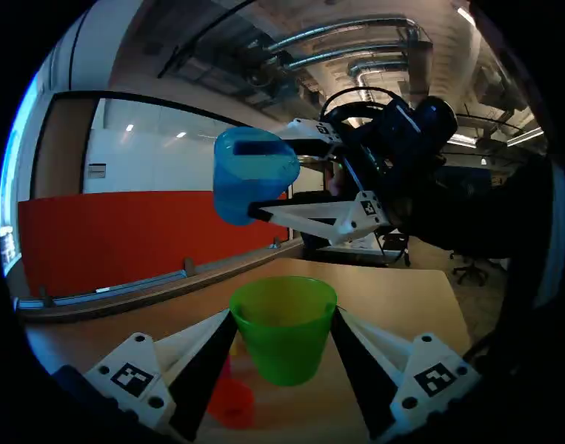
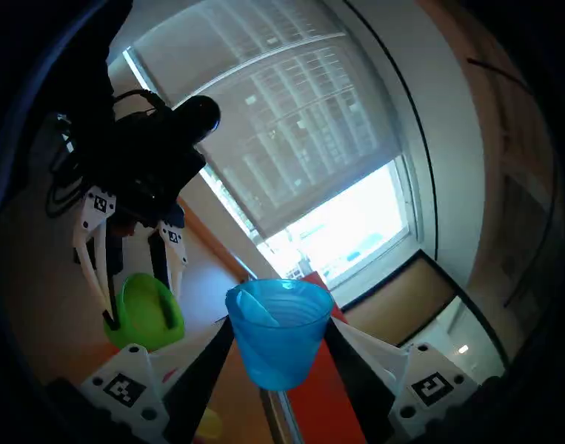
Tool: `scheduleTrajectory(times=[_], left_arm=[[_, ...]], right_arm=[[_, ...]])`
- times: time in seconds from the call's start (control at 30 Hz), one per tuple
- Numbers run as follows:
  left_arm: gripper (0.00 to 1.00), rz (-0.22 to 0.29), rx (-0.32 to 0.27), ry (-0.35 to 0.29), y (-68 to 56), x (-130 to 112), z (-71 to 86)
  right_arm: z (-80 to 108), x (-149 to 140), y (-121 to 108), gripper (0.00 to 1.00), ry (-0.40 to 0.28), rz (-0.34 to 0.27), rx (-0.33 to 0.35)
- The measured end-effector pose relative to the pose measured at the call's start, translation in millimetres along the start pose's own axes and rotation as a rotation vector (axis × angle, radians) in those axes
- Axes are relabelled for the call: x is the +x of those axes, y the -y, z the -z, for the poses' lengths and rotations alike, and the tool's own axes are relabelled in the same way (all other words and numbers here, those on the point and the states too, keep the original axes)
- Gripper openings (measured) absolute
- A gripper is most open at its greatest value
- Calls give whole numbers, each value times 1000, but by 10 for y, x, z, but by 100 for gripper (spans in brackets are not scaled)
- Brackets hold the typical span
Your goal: Pour water
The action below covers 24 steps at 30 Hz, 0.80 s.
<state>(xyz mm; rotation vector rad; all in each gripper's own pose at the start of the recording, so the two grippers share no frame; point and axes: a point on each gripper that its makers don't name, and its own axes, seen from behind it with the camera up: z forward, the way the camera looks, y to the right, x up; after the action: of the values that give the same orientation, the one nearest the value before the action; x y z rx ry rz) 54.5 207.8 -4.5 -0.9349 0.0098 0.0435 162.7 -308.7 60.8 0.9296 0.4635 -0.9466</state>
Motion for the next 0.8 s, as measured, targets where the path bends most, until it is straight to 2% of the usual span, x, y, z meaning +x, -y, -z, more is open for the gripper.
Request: scheduleTrajectory(times=[0.37,0.8], left_arm=[[86,-3,0,-5,-4,35,-6],[86,-13,10,-1,9,36,-14]], right_arm=[[-32,-12,-23,88,13,69,-2],[-44,-20,-41,88,17,109,-7]])
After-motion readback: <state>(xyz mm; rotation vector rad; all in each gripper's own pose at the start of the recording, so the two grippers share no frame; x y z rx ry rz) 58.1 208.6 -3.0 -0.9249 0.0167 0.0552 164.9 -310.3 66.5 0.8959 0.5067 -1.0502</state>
